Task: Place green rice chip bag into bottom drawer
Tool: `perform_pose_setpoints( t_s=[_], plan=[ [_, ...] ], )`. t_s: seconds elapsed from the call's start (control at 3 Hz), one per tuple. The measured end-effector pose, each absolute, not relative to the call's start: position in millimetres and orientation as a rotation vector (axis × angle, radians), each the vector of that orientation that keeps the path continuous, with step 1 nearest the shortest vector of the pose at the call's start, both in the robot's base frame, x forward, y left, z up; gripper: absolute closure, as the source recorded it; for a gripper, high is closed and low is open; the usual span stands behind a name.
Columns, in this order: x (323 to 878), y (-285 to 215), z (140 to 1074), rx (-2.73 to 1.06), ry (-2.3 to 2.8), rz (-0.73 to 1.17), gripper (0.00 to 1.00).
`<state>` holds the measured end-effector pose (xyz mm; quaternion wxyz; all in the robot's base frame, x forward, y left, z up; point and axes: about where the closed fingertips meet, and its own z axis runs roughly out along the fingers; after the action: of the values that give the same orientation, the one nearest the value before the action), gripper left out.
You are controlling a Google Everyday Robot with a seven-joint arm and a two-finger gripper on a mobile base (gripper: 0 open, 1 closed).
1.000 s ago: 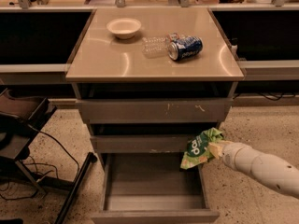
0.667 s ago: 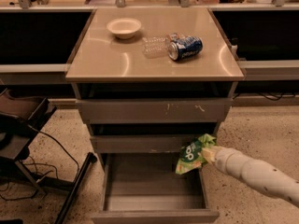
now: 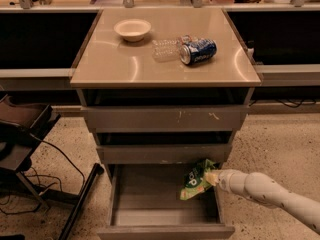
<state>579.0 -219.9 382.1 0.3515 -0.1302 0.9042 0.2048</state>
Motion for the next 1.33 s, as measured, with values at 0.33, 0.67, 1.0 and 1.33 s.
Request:
perform_pose_setpoints(
  t_s=[0.33,0.67,1.0,1.33],
  plan=[
    [579,-220,382,-0.337,2.340,0.530,1.00],
    [584,-214,343,-0.341,2.376,0.575,1.00],
    [585,-199,275,-0.374,2.439,0.673,1.00],
    [585,-191,208,-0.415,2.524,0.774,1.00]
  ],
)
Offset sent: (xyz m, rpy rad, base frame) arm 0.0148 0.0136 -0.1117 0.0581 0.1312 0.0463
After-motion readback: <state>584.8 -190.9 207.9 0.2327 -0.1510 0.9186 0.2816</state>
